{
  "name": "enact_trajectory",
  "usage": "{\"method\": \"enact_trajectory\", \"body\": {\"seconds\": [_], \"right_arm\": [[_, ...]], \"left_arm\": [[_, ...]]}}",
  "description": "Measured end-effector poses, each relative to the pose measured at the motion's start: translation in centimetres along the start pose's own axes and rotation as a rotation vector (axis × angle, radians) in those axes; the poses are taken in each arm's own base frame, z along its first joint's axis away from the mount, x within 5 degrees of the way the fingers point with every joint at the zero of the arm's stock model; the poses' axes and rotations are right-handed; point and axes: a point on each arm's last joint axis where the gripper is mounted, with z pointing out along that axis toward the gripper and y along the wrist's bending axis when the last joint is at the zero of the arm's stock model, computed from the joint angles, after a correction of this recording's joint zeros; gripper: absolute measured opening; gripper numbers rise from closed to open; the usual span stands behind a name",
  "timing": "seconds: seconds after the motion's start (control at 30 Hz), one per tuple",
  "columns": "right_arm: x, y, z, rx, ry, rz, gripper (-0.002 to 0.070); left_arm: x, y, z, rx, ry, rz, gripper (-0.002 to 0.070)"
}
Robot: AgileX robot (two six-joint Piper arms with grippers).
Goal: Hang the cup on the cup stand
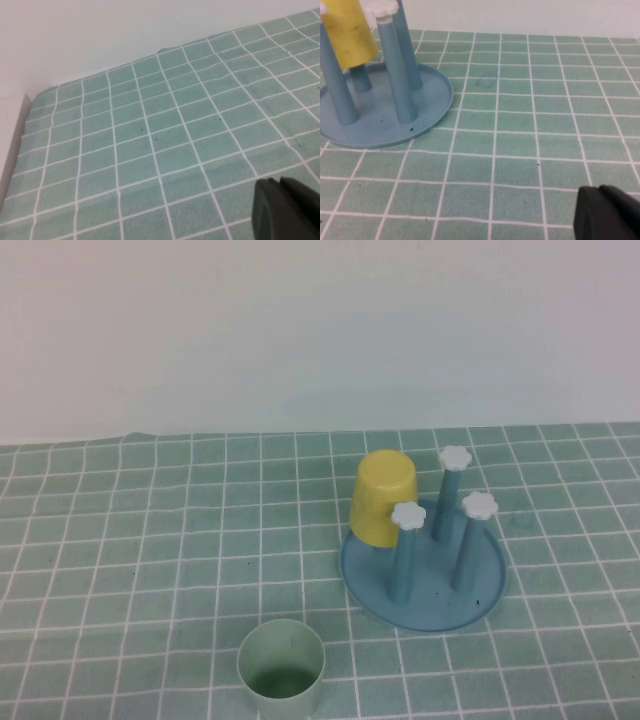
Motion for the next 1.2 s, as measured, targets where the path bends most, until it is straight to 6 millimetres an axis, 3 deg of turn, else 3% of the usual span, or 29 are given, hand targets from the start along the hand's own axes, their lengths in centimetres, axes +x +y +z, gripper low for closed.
{"method": "enact_trajectory", "body": {"seconds": [0.33,0.5,0.73,1.0,1.2], "right_arm": [[0.0,0.0,0.0,0.0,0.0,0.0,-0.0001],[0.0,0.0,0.0,0.0,0.0,0.0,-0.0001],[0.0,0.0,0.0,0.0,0.0,0.0,-0.0001],[0.0,0.0,0.0,0.0,0.0,0.0,-0.0001],[0.0,0.0,0.0,0.0,0.0,0.0,-0.0001]], "left_arm": [[-0.3,0.0,0.0,0.001,-0.029,0.0,0.0],[-2.1,0.0,-0.2,0.005,-0.228,-0.004,0.0],[-5.1,0.1,-1.5,0.067,-0.589,-0.249,0.0],[-5.5,0.1,-1.8,0.073,-0.645,-0.255,0.0],[-6.3,0.2,-2.5,0.128,-0.758,-0.376,-0.0001]]}}
